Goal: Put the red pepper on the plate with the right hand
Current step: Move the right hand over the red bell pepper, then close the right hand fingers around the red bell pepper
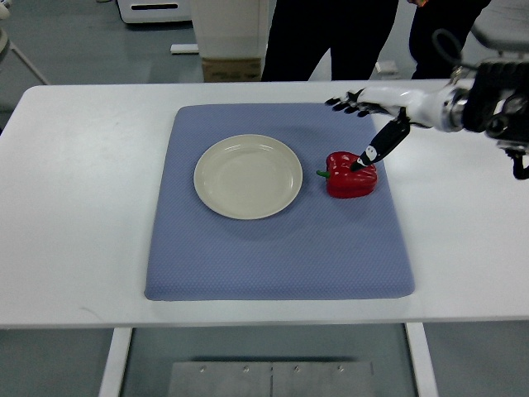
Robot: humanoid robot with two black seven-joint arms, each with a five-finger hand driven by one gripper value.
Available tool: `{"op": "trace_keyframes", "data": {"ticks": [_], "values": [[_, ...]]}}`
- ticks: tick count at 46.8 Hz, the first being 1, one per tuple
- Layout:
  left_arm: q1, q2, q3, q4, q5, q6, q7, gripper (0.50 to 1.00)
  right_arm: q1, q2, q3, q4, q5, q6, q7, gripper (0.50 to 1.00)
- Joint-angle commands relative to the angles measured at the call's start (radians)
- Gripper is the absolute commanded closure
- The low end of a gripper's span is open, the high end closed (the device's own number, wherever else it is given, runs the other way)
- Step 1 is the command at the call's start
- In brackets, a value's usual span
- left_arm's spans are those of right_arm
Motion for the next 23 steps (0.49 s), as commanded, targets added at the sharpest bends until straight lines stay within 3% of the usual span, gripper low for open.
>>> {"op": "trace_keyframes", "data": {"ticks": [1,14,23], "values": [[0.000,0.000,0.000,0.000,0.000,0.000,0.000,0.500,0.035,0.073,-0.073,-0.002,0.040,-0.030,-0.017,0.500],[0.000,0.000,0.000,0.000,0.000,0.000,0.000,0.500,0.064,0.313,-0.255,-0.021,0.146,-0.113,-0.022,0.500],[0.000,0.000,0.000,0.000,0.000,0.000,0.000,0.500,0.064,0.347,-0.307,-0.040,0.180,-0.120,-0.019,0.500]]}}
